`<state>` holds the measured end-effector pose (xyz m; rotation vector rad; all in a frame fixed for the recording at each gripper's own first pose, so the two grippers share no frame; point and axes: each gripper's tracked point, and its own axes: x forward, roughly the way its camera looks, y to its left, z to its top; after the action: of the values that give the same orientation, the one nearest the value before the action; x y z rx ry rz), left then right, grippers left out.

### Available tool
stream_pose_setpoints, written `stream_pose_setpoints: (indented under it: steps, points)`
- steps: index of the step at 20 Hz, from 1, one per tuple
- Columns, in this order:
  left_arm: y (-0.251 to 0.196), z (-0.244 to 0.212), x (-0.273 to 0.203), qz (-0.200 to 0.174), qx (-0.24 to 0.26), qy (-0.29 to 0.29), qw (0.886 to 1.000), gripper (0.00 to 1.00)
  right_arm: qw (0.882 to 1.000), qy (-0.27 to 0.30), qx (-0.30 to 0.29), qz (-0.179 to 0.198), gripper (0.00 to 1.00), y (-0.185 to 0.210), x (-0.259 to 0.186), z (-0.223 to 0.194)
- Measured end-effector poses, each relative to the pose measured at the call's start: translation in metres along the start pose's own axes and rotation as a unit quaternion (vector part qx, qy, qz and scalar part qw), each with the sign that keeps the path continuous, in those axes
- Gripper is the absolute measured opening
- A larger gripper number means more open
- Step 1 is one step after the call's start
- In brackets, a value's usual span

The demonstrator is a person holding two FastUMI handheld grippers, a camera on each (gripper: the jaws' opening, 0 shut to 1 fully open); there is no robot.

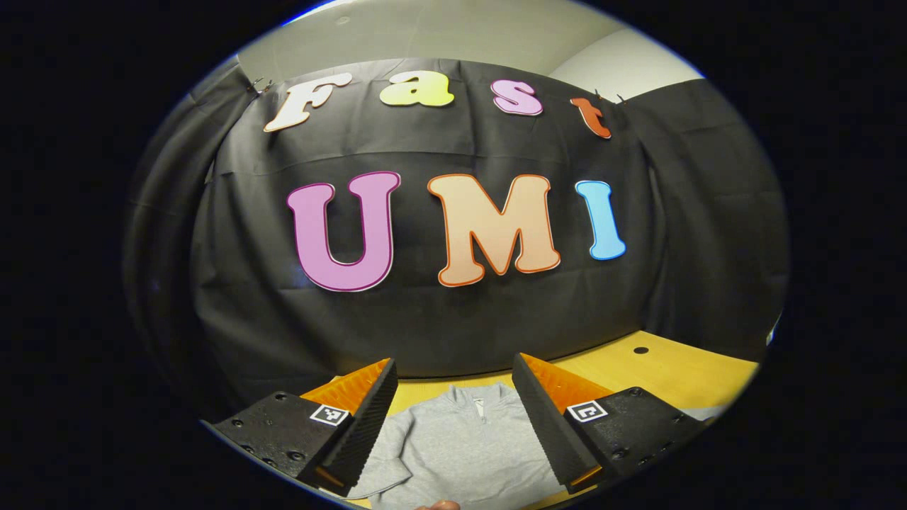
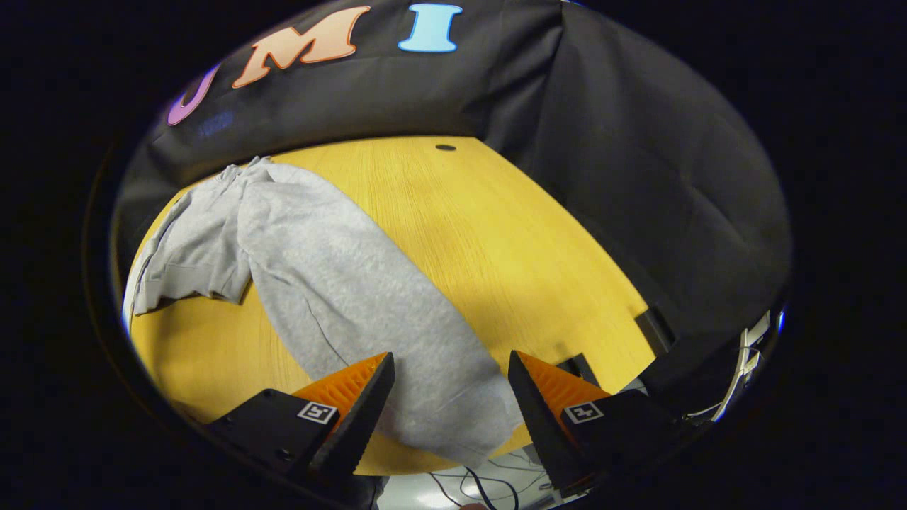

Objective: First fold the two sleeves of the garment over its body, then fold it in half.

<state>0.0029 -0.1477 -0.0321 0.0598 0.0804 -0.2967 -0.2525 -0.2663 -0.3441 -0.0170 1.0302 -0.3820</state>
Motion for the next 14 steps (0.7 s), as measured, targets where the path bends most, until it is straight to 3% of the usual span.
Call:
stream_pose_setpoints:
  steps: [5, 9, 10, 12, 14]
  points:
    - [-0.016, -0.003, 0.001, 0.000, 0.005, 0.006, 1.000, 0.95, 0.998, 0.025, 0.055, 0.027, 1.00, 0.000, 0.007, -0.012]
    - [-0.030, -0.006, 0.001, 0.007, 0.000, 0.014, 1.000, 0.95, 0.998, 0.027, 0.030, 0.048, 0.96, 0.005, 0.006, -0.012]
    - [-0.034, -0.006, 0.002, 0.009, 0.000, 0.016, 1.000, 0.95, 0.998, 0.029, 0.021, 0.057, 0.89, 0.010, 0.007, -0.009]
    - [-0.042, -0.008, 0.000, 0.017, 0.001, 0.019, 1.000, 0.95, 0.996, 0.036, 0.004, 0.077, 0.51, 0.022, 0.006, -0.004]
    - [-0.045, -0.005, -0.004, 0.030, -0.001, 0.016, 0.999, 0.95, 0.995, 0.043, -0.002, 0.089, 0.26, 0.025, 0.008, -0.004]
